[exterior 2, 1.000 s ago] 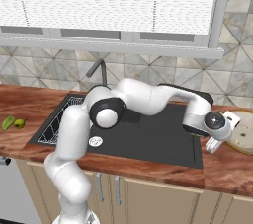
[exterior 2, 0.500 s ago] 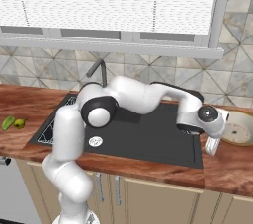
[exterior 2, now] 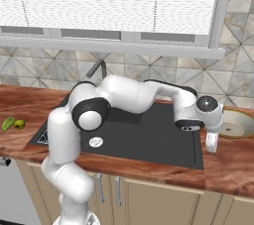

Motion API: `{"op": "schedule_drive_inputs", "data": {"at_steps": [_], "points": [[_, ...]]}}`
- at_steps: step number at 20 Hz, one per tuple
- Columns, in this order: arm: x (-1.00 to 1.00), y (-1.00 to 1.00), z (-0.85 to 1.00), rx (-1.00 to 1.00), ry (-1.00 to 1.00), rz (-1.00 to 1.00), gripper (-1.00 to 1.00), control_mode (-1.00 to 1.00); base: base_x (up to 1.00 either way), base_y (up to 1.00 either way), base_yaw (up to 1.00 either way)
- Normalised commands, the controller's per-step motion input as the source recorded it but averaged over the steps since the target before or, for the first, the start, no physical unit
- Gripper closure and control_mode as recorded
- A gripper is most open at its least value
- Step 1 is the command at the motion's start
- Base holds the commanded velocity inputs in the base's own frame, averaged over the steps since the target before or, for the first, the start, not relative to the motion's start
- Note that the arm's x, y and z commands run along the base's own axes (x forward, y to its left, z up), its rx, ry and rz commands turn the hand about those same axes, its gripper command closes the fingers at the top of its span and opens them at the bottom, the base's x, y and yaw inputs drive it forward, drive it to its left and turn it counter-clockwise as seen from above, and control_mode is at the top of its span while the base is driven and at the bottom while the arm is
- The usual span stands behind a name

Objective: Remove the mango and pear from the sink. Then move the bowl and cup from the counter to the sink for washing.

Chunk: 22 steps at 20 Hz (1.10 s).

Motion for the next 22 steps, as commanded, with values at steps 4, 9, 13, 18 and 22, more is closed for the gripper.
{"op": "schedule_drive_inputs", "data": {"at_steps": [4, 9, 13, 18, 22], "points": [[-0.23, 0.28, 0.12, 0.0, 0.01, 0.12, 1.0, -1.0, 0.0, 0.0, 0.0], [-0.2, 0.3, 0.16, 0.0, 0.0, 0.08, 1.0, -1.0, 0.0, 0.0, 0.0], [-0.19, 0.31, 0.15, -0.05, 0.0, 0.04, 1.0, -1.0, 0.0, 0.0, 0.0], [-0.19, 0.32, 0.18, -0.07, 0.06, 0.06, 1.0, -1.0, 0.0, 0.0, 0.0], [-0.18, 0.38, 0.17, -0.04, 0.09, 0.1, 1.0, -1.0, 0.0, 0.0, 0.0]]}}
